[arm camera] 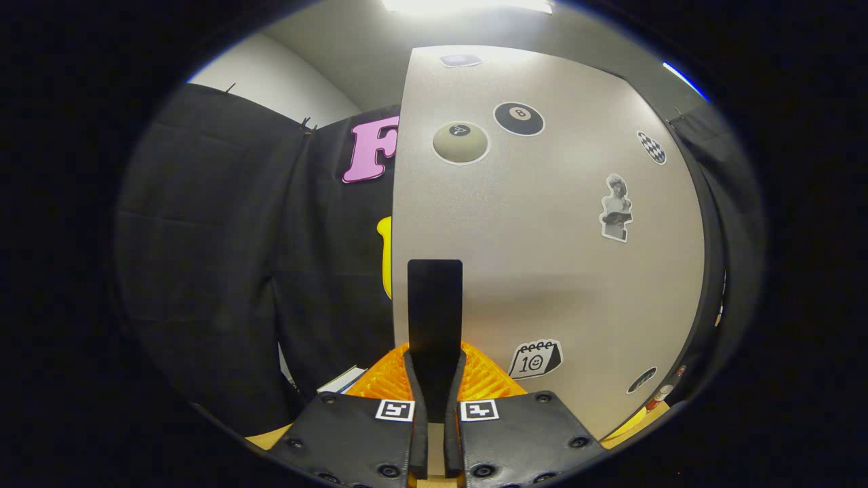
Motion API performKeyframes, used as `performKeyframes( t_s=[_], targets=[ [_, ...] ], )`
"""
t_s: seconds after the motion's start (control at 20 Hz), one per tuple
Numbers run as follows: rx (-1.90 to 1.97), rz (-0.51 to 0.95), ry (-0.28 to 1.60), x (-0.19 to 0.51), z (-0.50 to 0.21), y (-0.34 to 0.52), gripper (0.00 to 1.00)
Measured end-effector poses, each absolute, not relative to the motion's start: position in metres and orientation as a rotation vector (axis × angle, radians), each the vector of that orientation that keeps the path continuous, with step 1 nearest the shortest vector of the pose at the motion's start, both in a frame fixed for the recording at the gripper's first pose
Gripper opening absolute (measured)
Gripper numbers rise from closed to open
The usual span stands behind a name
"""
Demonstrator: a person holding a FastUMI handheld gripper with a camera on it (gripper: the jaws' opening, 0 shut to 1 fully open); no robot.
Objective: Open the shoe cabinet door, grab the shoes and put them into the shoe cabinet, then close the shoe cabinet door.
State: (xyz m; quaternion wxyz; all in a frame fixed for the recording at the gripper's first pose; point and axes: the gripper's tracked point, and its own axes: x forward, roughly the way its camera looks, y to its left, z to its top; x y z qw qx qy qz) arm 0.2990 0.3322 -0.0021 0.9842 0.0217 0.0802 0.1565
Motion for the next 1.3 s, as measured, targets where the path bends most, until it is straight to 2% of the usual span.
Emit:
performKeyframes(
  t_s=[0.3,1.3],
  targets=[
    [0.052,0.366,0.162,0.273,0.002,0.323,0.11],
    [0.06,0.409,0.158,0.21,0.012,0.269,0.11]
  ],
)
